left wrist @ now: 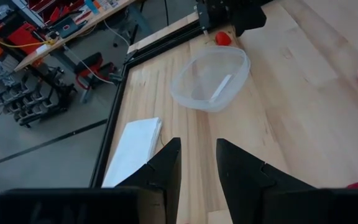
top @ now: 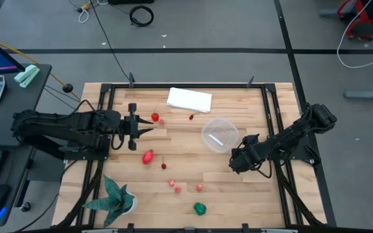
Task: Pick and placing Produce into tupperware
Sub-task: Put the right red strawberry into the transparent bin
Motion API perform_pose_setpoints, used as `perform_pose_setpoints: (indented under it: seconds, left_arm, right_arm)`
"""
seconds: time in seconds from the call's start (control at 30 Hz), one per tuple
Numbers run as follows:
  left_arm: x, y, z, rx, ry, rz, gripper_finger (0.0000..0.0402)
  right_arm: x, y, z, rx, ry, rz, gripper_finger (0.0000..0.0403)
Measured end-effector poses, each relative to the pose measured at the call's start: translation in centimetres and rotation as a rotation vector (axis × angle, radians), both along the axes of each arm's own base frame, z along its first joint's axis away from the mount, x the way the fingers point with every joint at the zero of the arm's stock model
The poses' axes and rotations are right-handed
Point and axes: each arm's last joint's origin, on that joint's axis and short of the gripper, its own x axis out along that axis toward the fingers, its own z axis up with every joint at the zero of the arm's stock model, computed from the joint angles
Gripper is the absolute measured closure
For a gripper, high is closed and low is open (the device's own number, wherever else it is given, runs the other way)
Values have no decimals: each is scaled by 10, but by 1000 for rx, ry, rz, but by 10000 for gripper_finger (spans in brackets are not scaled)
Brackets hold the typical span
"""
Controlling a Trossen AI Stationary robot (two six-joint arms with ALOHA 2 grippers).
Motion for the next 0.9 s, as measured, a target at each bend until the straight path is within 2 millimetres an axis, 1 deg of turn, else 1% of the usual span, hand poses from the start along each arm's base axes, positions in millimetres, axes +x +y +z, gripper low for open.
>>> perform_pose_setpoints:
  seconds: [0.2,0.33,0.43,0.73,0.9]
  left_arm:
    - [0,0,0,3,1,-1,294]
    - [0,0,0,12,3,-5,294]
    - [0,0,0,34,8,-14,294]
    - [0,0,0,38,6,-15,294]
    - [0,0,0,36,5,-15,294]
  right_arm:
    - [-4,-2,-2,-16,37,32,145]
    - [-3,-5,-1,-109,-3,74,126]
    - [-3,-5,-1,-116,-3,83,116]
    - [-3,-6,-2,-136,-19,70,112]
    - [-10,-9,-11,-140,-9,53,112]
